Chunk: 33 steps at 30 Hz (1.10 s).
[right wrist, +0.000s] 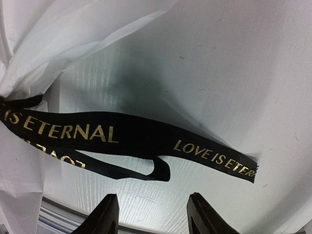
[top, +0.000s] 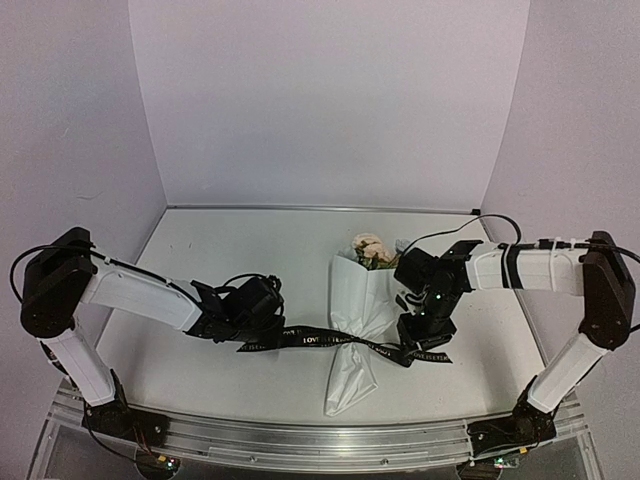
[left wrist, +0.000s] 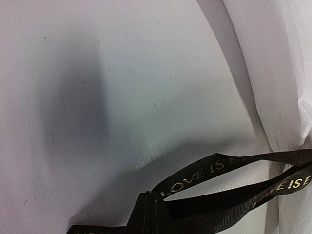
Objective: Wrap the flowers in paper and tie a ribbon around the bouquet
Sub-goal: Adjust the ribbon on the folded bouquet.
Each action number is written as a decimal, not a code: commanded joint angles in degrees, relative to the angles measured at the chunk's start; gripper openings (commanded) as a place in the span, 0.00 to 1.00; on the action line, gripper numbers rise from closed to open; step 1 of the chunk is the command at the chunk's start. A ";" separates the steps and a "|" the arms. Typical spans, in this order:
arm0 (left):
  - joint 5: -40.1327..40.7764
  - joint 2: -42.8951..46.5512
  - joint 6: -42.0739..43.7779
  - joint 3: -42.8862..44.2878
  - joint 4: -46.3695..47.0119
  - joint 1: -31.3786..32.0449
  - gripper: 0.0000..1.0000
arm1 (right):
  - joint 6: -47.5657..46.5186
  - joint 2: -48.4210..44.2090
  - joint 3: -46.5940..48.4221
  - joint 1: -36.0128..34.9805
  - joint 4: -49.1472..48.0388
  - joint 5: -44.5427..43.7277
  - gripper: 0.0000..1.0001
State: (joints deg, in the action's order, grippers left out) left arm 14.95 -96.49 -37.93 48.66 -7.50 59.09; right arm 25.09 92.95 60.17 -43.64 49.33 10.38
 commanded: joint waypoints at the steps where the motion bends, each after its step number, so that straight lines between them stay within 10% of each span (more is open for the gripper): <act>1: -0.36 -0.61 0.96 2.23 0.03 -0.14 0.00 | -1.94 0.88 2.18 0.19 3.33 0.20 0.49; 27: -0.98 -0.70 1.35 2.49 -0.49 -0.12 0.00 | -23.20 -2.08 -10.69 -5.53 -18.65 -6.25 0.42; 33: -0.76 -0.32 1.42 2.28 -0.67 -0.12 0.00 | -21.10 -3.82 -11.15 -6.25 -15.31 -11.25 0.19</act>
State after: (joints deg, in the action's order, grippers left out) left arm 13.80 -96.90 -37.34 48.75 -7.55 59.09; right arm 3.36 92.00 49.86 -49.56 31.62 4.86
